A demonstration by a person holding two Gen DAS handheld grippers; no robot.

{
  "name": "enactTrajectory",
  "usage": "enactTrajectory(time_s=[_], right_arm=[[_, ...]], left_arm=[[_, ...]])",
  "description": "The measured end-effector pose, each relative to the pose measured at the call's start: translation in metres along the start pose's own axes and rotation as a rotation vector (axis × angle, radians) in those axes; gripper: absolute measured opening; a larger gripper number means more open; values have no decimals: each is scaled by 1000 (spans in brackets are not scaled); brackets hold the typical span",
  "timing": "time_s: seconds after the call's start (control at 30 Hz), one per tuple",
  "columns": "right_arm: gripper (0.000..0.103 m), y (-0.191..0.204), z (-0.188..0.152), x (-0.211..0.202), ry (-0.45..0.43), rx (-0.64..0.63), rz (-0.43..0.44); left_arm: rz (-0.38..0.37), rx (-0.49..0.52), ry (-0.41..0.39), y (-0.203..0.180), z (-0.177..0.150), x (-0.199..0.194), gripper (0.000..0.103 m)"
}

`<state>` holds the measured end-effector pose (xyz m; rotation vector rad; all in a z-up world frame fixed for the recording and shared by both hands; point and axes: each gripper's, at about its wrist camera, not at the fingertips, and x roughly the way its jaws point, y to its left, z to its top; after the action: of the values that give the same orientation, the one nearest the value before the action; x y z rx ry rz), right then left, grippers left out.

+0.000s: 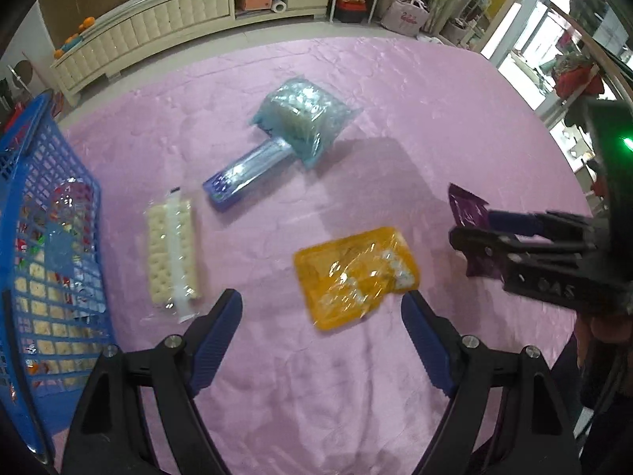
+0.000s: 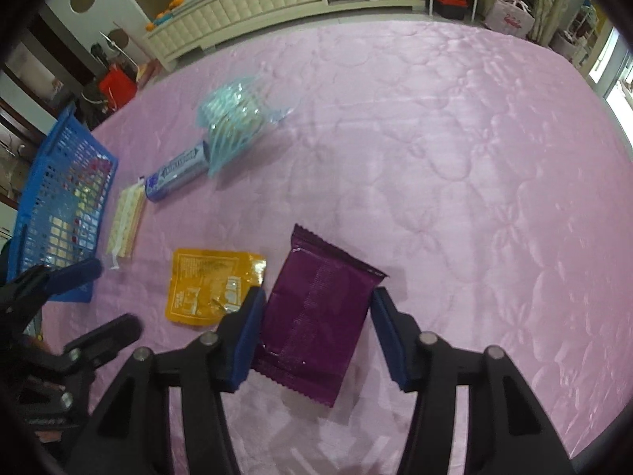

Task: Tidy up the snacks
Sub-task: 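Grasp the purple packet with the right gripper, then grasp the yellow packet with the left gripper while the right holds the purple packet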

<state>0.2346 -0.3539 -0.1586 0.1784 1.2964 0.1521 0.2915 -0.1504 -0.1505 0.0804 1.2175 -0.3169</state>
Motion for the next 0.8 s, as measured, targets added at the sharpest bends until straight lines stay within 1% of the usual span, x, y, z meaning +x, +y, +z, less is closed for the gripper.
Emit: enactTrajectory(time_s=[0.07,0.17,0.3,0.47,0.6,0.7,0.73,0.8], right_arm=[[59,-8,-1,-6,-12,0,7],[59,-22,-3,-16,-30,2,16],[59,-38,-2,-22,-42,15,35],[59,-44,4,-16,-43,17,46],[59,-46,4,-11,-42,24,63],[59,-51,1,-8,-38,29,81],[59,-52,1,-8,-39,28,84],[59,-53,0,-6,-38,23,82]], left_arm=[[-2,-25,7,-5,5,5,81],[-19,-61,50,-12,13,16,81],[-11,-77,83,-23,20,30,81],[-7,-93,135,-34,24,50,81],[40,-68,172,-40,27,69,81],[40,-74,196,-40,27,83,81],[55,-68,186,-44,28,85,83],[83,-53,179,-47,29,89,83]])
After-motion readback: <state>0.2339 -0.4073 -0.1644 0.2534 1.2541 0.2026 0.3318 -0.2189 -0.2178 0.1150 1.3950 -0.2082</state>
